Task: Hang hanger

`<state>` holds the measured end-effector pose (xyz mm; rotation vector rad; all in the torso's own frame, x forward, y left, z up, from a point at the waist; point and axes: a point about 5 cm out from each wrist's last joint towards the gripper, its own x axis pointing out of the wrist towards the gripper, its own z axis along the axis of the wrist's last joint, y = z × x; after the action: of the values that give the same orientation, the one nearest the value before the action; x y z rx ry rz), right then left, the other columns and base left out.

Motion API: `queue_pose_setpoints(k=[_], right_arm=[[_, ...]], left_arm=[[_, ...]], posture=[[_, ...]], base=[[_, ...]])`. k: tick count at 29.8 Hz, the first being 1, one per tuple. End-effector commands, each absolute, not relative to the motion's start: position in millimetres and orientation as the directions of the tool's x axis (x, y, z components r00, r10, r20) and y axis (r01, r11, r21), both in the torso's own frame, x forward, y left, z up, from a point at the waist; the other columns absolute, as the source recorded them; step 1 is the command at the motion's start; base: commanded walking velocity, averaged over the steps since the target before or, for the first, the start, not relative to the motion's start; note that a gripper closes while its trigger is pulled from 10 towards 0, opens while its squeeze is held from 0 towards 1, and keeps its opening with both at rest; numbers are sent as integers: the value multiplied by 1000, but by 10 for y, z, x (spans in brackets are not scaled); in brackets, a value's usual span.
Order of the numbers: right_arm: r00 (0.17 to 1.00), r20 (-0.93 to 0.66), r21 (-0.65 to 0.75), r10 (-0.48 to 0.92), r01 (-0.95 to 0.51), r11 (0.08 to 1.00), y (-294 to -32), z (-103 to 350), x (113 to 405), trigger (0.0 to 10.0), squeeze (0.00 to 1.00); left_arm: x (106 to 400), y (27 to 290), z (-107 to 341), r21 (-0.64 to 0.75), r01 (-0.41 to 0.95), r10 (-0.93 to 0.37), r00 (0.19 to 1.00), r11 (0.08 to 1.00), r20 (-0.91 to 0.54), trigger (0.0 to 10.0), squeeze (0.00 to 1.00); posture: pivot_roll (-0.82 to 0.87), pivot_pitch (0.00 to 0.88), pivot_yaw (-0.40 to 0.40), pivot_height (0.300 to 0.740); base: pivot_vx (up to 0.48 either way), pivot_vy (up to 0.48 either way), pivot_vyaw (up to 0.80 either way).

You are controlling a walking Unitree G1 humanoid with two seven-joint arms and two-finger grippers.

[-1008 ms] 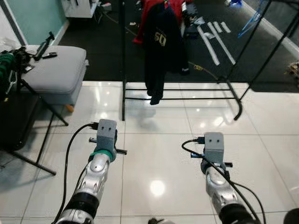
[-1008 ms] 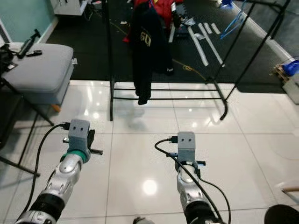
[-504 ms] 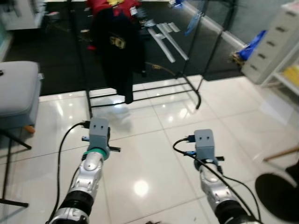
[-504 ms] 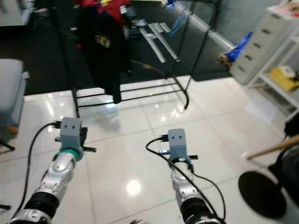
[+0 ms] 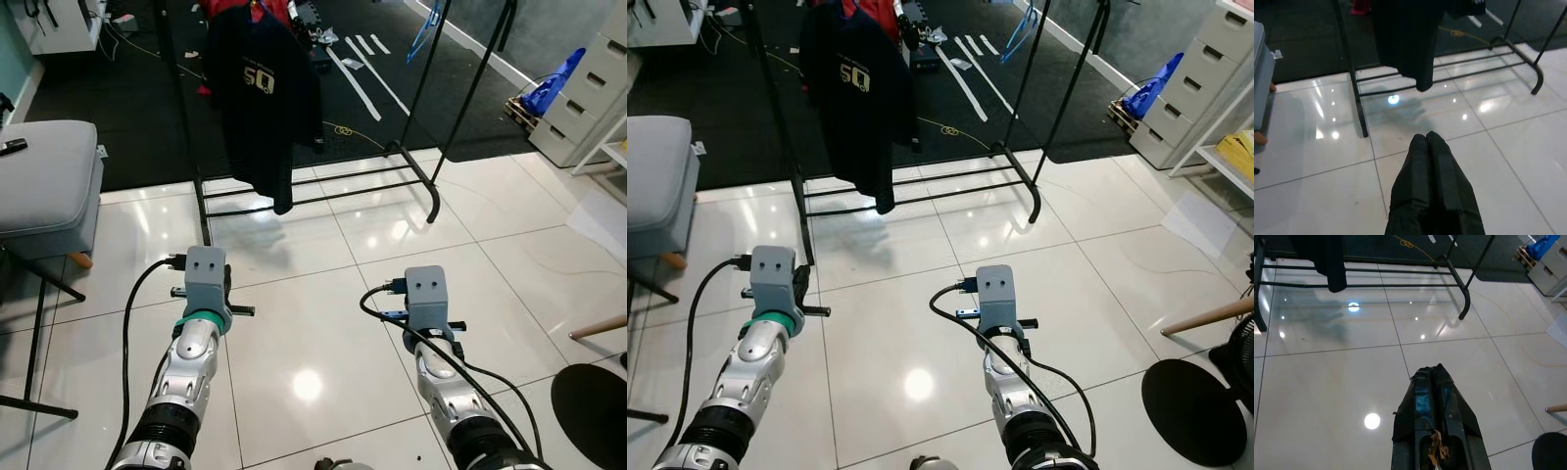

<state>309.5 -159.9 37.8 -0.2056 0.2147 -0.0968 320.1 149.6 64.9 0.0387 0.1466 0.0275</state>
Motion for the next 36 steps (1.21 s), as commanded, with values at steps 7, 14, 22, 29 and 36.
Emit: queue_pose_setpoints(k=[7, 14, 22, 29, 36], right_arm=[[968, -215, -219, -126, 79, 973, -1644, 335, 3054, 10000, 0], [966, -223, -221, -129, 78, 972, -1641, 316, 3044, 10000, 0], [965, -226, -223, -133, 82, 971, -1651, 307, 3031, 10000, 0], [964, -225, -224, -138, 86, 971, -1660, 306, 3025, 10000, 0], [965, -223, -227, -140, 88, 970, -1664, 307, 3018, 10000, 0]], left_arm=[[3150, 1472, 616, 18, -5, 8, 987, 1000, -158, 10000, 0], [3141, 1460, 619, 16, 1, 2, 988, 1000, -156, 10000, 0], [3136, 1464, 617, 19, 0, 3, 988, 1000, -158, 10000, 0], [3133, 1458, 624, 18, 6, -3, 987, 1000, -158, 10000, 0], [3130, 1456, 633, 21, 12, -8, 987, 1000, -160, 10000, 0]], posture=[[18, 36, -5, 740], [18, 42, -5, 740], [14, 46, -3, 740], [11, 49, -1, 740], [8, 58, 2, 740]], base=[[208, 0, 0], [325, 0, 0], [333, 0, 0], [333, 0, 0], [329, 0, 0]])
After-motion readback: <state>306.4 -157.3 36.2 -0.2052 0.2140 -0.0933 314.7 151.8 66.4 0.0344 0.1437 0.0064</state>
